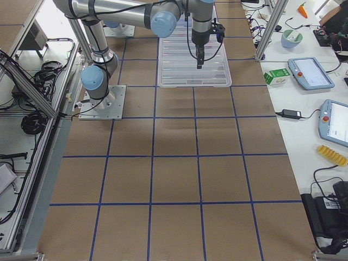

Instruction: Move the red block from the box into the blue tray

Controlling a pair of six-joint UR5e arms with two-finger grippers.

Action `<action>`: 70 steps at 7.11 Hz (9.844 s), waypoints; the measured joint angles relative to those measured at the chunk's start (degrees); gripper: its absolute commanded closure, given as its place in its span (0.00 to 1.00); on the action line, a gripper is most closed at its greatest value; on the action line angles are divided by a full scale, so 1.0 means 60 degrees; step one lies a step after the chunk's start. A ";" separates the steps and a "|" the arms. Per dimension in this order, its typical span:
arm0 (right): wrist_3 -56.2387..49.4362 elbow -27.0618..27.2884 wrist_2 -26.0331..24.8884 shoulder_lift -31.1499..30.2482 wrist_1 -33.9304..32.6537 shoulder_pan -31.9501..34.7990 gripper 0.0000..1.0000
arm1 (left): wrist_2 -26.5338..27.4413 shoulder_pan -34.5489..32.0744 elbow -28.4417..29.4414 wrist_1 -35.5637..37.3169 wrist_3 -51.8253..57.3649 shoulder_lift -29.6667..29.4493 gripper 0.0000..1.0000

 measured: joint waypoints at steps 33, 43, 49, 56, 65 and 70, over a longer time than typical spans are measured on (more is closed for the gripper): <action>0.1886 -0.0050 0.0055 -0.0088 0.0161 0.1835 0.00 | 0.0362 0.4537 0.1753 -0.0136 0.7429 -0.2200 0.00; 0.1892 -0.0037 0.0059 -0.0116 0.0161 0.1835 0.00 | 0.0986 -0.0223 0.4214 -0.4382 0.3604 0.1000 0.00; 0.1873 -0.0021 0.0087 -0.0109 0.0163 0.1835 0.00 | 0.0482 0.0017 0.4339 -0.4667 0.3473 0.1058 0.00; 0.1797 -0.0180 -0.0023 -0.0021 0.0243 0.1692 0.00 | 0.0472 0.0041 0.4321 -0.4807 0.3479 0.1066 0.00; -0.2902 0.1094 0.0033 0.0163 -0.0951 -0.2115 0.00 | 0.0452 0.0026 0.4327 -0.4784 0.3468 0.0962 0.00; -0.3382 0.2571 0.0059 0.0830 -0.2326 -0.2542 0.00 | 0.0428 0.0026 0.4246 -0.4732 0.3468 0.1031 0.00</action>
